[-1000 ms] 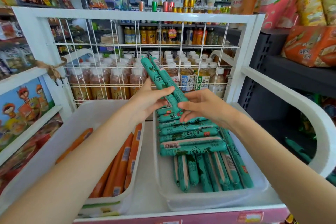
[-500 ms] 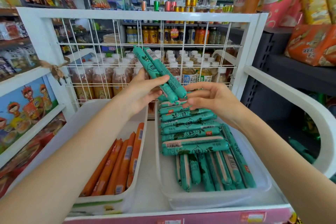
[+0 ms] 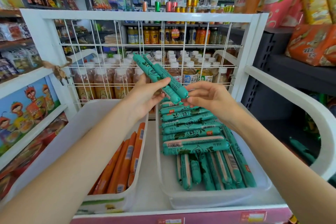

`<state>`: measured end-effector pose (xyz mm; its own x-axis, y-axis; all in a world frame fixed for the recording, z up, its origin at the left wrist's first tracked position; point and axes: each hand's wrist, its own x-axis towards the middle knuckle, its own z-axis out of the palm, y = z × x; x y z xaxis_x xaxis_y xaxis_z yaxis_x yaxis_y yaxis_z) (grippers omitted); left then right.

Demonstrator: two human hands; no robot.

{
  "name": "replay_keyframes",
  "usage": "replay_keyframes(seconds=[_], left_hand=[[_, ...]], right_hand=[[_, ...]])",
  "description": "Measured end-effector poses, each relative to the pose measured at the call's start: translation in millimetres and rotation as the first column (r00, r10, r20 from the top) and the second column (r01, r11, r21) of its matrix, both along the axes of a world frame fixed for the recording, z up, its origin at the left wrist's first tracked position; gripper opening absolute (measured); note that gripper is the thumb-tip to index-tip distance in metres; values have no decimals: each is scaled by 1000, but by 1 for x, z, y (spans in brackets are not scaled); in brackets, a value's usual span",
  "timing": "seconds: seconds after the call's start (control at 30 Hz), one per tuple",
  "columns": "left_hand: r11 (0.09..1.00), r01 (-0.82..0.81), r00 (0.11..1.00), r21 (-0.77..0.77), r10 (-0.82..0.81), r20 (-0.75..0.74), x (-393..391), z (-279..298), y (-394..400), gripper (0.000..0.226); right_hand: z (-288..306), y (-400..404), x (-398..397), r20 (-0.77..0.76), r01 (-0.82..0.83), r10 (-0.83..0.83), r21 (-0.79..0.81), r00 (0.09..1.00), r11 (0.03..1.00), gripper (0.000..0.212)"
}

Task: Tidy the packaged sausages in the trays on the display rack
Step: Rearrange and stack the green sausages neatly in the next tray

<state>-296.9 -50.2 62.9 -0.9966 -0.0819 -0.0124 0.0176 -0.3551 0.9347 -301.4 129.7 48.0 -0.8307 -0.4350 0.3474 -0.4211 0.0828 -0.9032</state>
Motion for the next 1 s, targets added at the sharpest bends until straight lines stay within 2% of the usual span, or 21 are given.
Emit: replay_keyframes(seconds=[0.13,0.4,0.5,0.6,0.67,0.77,0.83,0.9,0.97,1.0], left_hand=[[999,-22,1000,44,21,15,0,1,4,40],[996,-1,1000,91,1,2,1,4,7,35],[994,-5,1000,111,7,-11,0,1,8,34],[993,-26,1000,118,26,-3,0,-7,17,45],[993,-23,1000,117,20,19,1,-12,24,51],[992,61,995,111,-69,68,2,-15,27,42],[982,185,976,38,-188,110,8,-13,21,30],[939,287,951,-190,-257,170,14,-13,11,21],[828,256,966,-499,-208,151,19,-17,3,19],[763,167,985,-625,-159,69,19,-19,0,17]], right_hand=[[-2,-9,2,-129,86,-64,174,990,981,41],[-3,-7,5,-156,69,-59,60,986,996,41],[-3,-7,6,-78,37,-36,18,996,999,41],[-6,-10,8,65,30,-22,-117,998,993,39],[-10,-12,9,95,128,-111,-199,989,972,33],[-13,-3,5,186,258,-214,-261,959,930,32],[-9,13,0,269,326,-255,-265,929,907,33],[-6,32,-5,335,344,-254,-246,907,906,31],[-7,47,-9,352,317,-246,-160,903,935,27],[-9,53,-10,343,296,-246,-101,907,950,25]])
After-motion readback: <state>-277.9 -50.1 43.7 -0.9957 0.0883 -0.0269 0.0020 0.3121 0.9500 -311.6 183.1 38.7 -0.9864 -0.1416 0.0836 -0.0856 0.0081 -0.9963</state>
